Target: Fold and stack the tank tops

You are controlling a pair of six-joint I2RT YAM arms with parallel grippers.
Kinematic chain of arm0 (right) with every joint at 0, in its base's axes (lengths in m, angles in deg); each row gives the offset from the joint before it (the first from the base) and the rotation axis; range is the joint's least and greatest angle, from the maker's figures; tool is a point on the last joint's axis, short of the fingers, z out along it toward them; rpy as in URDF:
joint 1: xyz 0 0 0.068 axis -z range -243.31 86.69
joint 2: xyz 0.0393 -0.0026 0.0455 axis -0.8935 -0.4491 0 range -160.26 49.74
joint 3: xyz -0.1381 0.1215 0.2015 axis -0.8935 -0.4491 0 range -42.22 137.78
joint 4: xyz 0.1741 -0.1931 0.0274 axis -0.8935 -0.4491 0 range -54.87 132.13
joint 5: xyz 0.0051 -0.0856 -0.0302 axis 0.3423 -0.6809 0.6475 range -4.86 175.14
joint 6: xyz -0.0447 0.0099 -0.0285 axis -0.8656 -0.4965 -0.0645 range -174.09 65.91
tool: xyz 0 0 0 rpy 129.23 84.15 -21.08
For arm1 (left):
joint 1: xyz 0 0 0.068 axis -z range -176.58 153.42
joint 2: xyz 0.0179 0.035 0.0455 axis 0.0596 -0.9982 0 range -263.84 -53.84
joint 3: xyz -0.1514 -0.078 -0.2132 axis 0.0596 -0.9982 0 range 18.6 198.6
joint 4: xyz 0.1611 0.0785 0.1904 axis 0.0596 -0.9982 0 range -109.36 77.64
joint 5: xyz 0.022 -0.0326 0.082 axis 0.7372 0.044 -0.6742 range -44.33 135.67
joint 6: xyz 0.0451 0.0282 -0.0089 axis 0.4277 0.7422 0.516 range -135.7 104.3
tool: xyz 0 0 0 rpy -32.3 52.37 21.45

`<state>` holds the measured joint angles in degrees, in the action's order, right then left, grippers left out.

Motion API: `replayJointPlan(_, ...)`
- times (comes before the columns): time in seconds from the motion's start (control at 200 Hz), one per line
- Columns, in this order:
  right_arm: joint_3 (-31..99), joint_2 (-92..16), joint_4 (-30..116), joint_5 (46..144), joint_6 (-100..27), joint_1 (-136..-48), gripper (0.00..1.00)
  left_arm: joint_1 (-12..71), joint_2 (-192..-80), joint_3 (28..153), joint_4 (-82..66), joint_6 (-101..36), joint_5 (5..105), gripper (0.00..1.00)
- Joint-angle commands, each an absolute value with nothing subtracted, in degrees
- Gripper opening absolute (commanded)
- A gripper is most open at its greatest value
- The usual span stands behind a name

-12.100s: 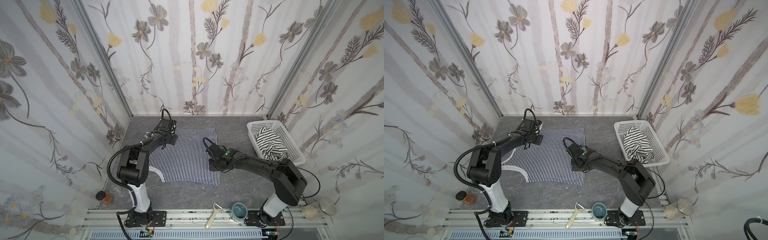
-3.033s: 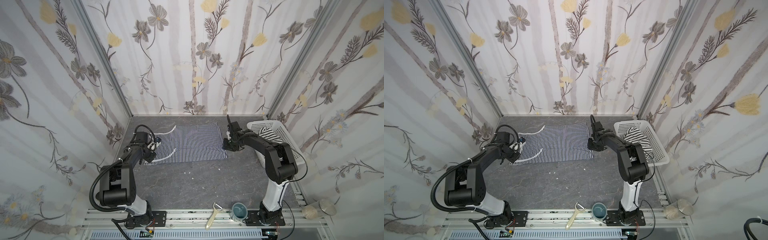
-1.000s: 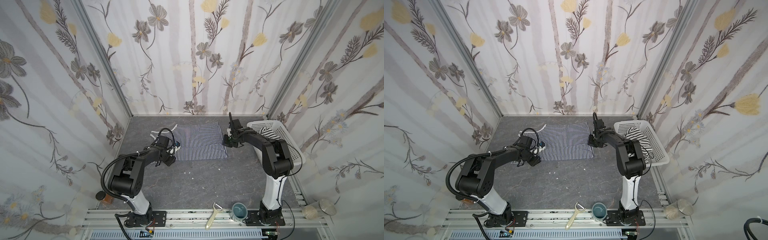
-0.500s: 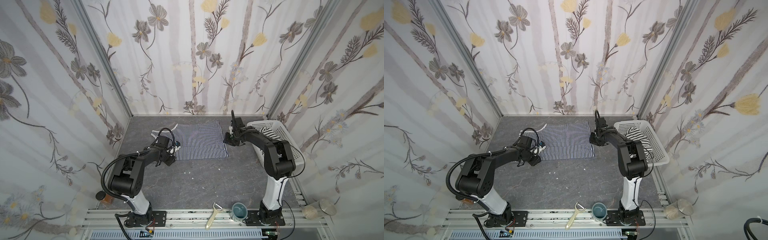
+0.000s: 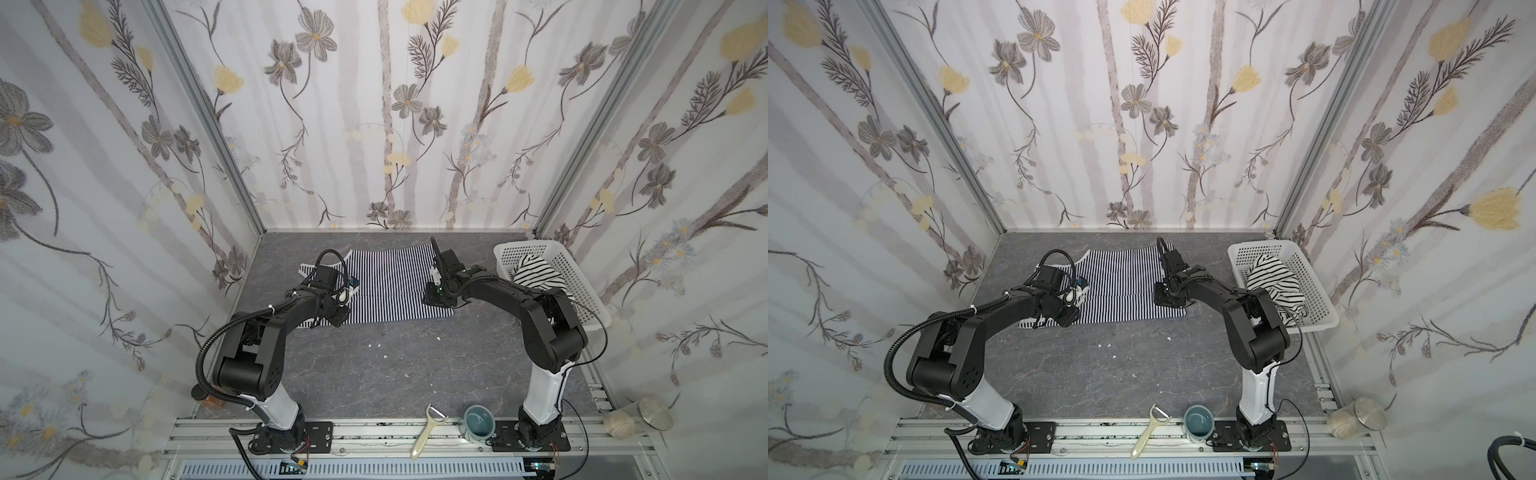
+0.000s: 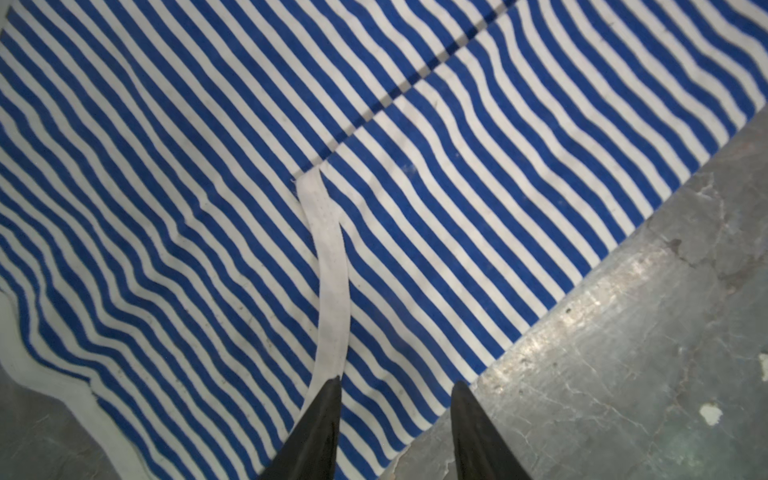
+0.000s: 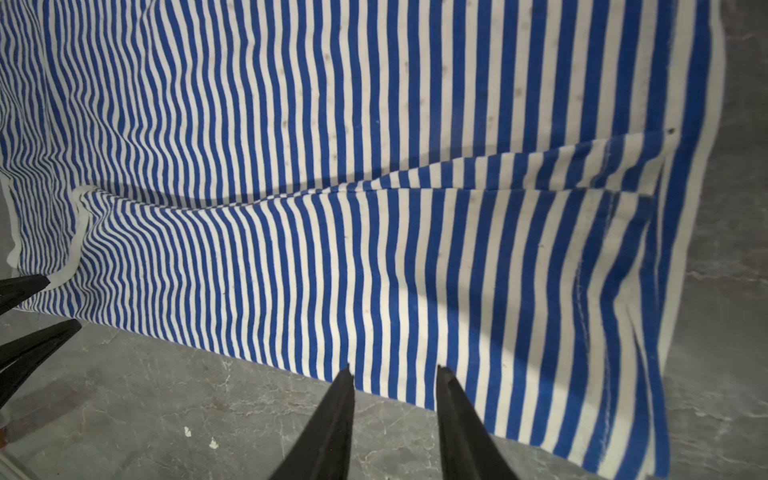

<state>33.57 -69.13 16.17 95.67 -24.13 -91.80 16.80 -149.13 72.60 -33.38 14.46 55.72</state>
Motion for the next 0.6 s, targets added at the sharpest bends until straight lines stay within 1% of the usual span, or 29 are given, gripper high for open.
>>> replayJointPlan(0.0, 33.0, -70.4, 18.9, 93.8, -23.0, -92.0, 0.36, 16.6, -150.7, 73.0, -32.7, 14.9, 52.9, 0.45)
replayJointPlan(0.095, 32.3, -71.0, 19.2, 93.2, -22.8, -92.0, 0.35, 15.9, -151.5, 72.7, -31.6, 14.7, 50.7, 0.45)
replayJointPlan(0.225, 28.7, -69.9, 20.3, 93.2, -22.1, -92.2, 0.36, 15.4, -151.1, 71.3, -31.4, 15.4, 50.7, 0.45)
replayJointPlan(0.435, 19.1, -64.8, 22.5, 93.0, -20.9, -92.7, 0.36, 15.4, -148.3, 66.5, -31.5, 17.6, 50.2, 0.45)
replayJointPlan(0.595, 12.5, -59.9, 23.4, 93.5, -19.3, -94.5, 0.36, 15.5, -144.0, 61.9, -33.0, 21.2, 49.6, 0.45)
